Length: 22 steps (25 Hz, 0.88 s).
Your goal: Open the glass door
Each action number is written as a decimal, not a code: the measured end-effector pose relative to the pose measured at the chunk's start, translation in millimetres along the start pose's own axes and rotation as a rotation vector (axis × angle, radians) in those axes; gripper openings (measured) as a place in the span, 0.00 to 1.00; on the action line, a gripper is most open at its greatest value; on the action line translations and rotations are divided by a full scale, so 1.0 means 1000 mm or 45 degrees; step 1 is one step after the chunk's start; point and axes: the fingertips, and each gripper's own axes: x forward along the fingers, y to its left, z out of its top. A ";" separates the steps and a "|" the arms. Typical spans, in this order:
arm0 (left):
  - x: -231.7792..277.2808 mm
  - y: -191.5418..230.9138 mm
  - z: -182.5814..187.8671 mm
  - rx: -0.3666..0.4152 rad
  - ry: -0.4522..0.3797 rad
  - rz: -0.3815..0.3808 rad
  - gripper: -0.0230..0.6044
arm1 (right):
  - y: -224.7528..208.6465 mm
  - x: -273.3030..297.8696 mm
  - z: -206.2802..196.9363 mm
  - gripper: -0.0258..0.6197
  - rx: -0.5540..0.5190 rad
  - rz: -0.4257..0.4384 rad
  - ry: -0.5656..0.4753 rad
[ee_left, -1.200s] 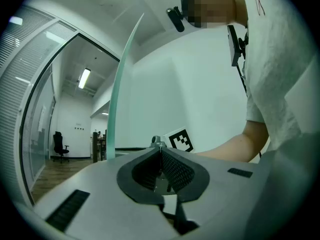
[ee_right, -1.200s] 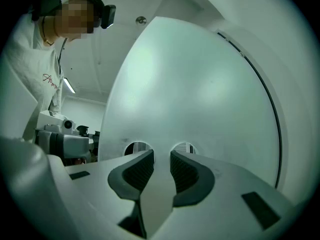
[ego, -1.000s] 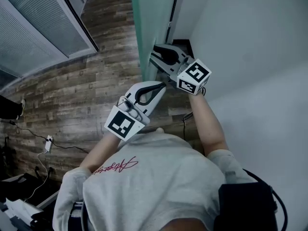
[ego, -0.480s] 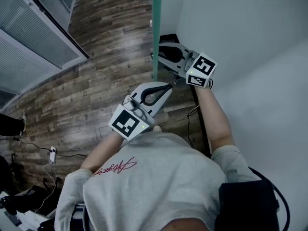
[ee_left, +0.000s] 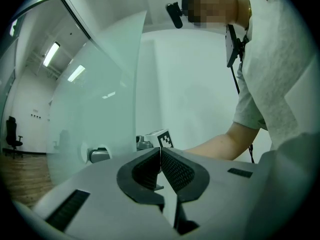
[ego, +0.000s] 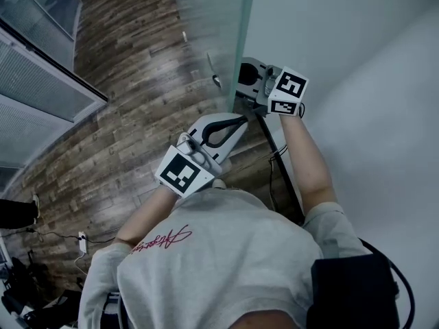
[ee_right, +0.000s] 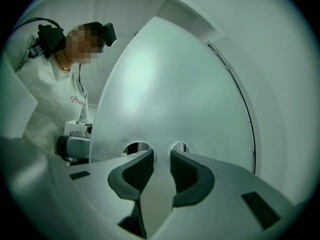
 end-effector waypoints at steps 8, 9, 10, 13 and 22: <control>0.050 -0.004 0.002 -0.009 0.043 -0.079 0.07 | -0.026 -0.057 0.011 0.21 0.056 0.009 -0.058; 0.052 -0.006 0.007 -0.005 0.040 -0.098 0.07 | -0.025 -0.060 0.014 0.21 0.057 0.005 -0.055; 0.055 -0.008 0.010 0.000 0.036 -0.120 0.07 | -0.025 -0.063 0.015 0.21 0.055 0.000 -0.046; 0.072 -0.008 0.009 0.001 0.028 -0.198 0.06 | -0.037 -0.078 0.011 0.21 0.055 -0.020 -0.031; 0.095 -0.004 0.013 -0.086 -0.025 -0.378 0.06 | -0.046 -0.109 0.014 0.20 0.086 -0.037 0.015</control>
